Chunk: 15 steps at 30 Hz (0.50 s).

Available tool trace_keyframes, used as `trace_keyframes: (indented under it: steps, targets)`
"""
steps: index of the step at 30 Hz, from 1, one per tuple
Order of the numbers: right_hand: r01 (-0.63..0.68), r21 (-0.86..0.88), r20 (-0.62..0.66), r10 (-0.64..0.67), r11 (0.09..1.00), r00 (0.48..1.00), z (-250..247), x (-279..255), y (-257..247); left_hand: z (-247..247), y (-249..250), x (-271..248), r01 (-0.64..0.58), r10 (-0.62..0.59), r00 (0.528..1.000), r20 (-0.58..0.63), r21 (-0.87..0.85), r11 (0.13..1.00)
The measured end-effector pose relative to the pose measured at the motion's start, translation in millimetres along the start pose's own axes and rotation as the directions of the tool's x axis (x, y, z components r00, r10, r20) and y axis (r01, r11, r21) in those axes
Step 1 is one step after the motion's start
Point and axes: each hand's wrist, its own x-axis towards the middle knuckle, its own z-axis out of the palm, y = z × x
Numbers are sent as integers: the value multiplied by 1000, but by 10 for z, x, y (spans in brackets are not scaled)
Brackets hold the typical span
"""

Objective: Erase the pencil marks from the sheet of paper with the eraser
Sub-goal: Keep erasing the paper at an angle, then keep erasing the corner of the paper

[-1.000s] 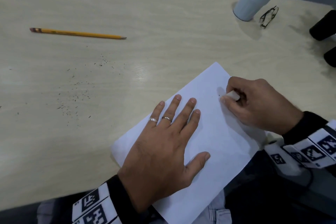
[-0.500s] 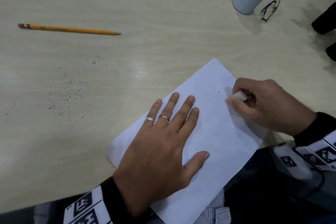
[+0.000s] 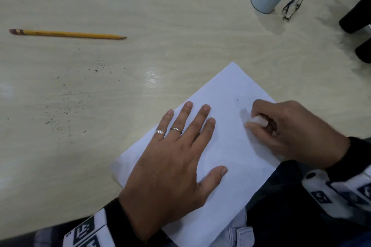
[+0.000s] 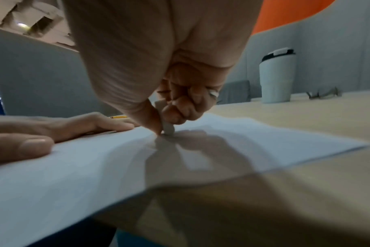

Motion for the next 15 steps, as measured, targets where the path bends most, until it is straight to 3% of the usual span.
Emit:
trace_keyframes:
  steps: [3, 7, 10, 12, 15]
  targets:
    - [-100, 25, -89, 102, 995, 991, -87, 54, 169, 8, 5, -2, -5, 5, 1000, -2, 9, 1000]
    - [-20, 37, 8, 20, 999, 1000, 8, -73, -43, 5, 1, -6, -5, 5, 1000, 0, -11, 1000]
    - [-179, 112, -57, 187, 977, 981, -29, -52, 95, 10, 9, -8, -2, 2, 1000, 5, -6, 1000]
    - [-216, 130, -132, 233, 968, 963, -85, -31, 122, 17, 9, -5, -2, 2, 1000, 0, -8, 1000]
    - [-293, 238, -255, 351, 926, 901, -98, -160, -6, 23, 22, -7, 25, -25, 1000, 4, -16, 1000]
